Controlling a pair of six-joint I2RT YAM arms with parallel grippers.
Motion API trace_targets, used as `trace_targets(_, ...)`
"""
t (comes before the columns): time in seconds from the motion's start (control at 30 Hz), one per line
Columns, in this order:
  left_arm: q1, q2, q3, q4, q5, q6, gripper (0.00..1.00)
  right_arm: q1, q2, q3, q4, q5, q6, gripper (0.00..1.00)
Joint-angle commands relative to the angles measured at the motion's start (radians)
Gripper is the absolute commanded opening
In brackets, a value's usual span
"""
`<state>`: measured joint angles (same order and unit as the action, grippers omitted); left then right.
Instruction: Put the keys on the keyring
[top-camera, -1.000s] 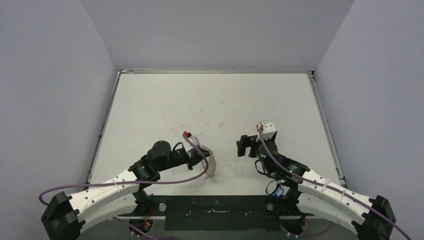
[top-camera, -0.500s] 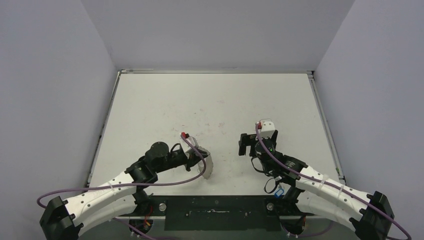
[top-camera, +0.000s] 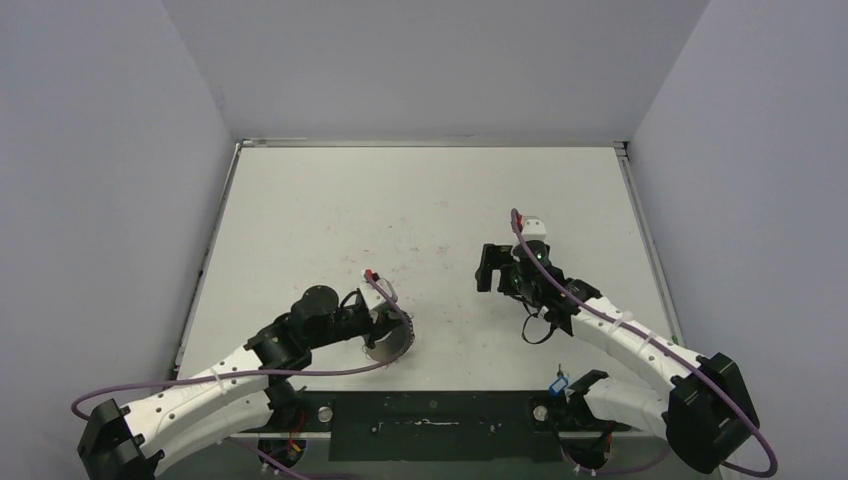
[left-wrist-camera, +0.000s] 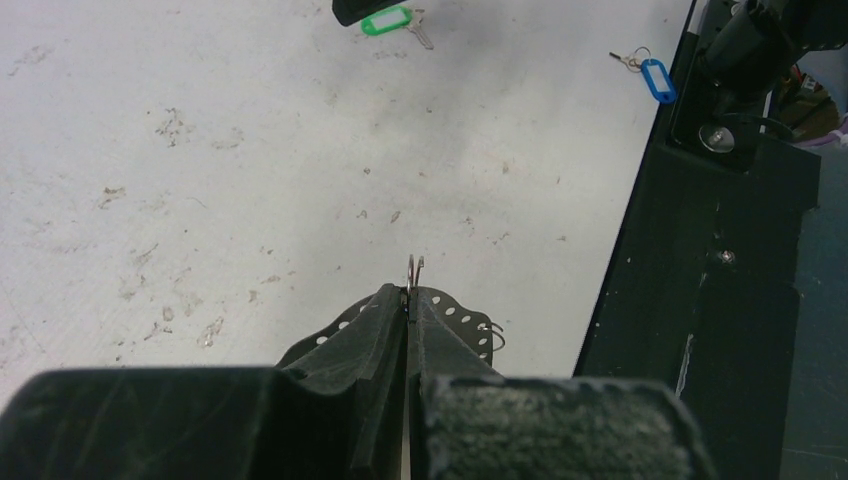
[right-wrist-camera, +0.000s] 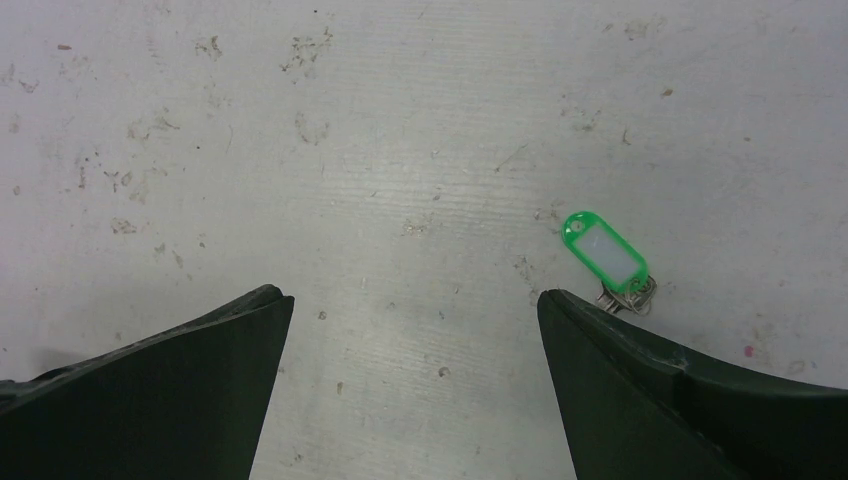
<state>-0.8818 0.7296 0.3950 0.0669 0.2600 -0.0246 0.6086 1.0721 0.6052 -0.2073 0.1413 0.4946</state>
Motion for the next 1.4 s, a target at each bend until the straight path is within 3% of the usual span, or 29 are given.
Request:
trace_targets(0.0, 0.004, -0.040, 0.079, -0.080, -0.012, 0.049, 0.00, -0.102, 0.053, 0.052, 0.092, -0.241, 0.043, 1.00)
trace_targets(0.17, 0.006, -0.067, 0.128, -0.189, -0.026, 0.089, 0.00, -0.221, 0.106, 0.076, 0.082, -0.347, 0.039, 1.00)
trace_targets(0.4, 0.007, -0.054, 0.217, -0.375, -0.068, 0.140, 0.00, -0.307, 0.101, 0.090, 0.019, -0.365, -0.005, 1.00)
trace_targets(0.9, 0.007, -0.123, 0.270, -0.607, -0.207, 0.250, 0.00, -0.321, 0.098, 0.073, 0.003, -0.366, -0.028, 1.00)
trace_targets(1.1, 0.007, -0.029, 0.238, -0.536, -0.185, 0.246, 0.00, -0.326, 0.093, 0.062, -0.008, -0.355, -0.032, 1.00)
trace_targets(1.37, 0.006, 0.090, 0.119, -0.214, -0.082, 0.200, 0.00, -0.329, 0.077, 0.077, -0.068, -0.308, -0.062, 1.00)
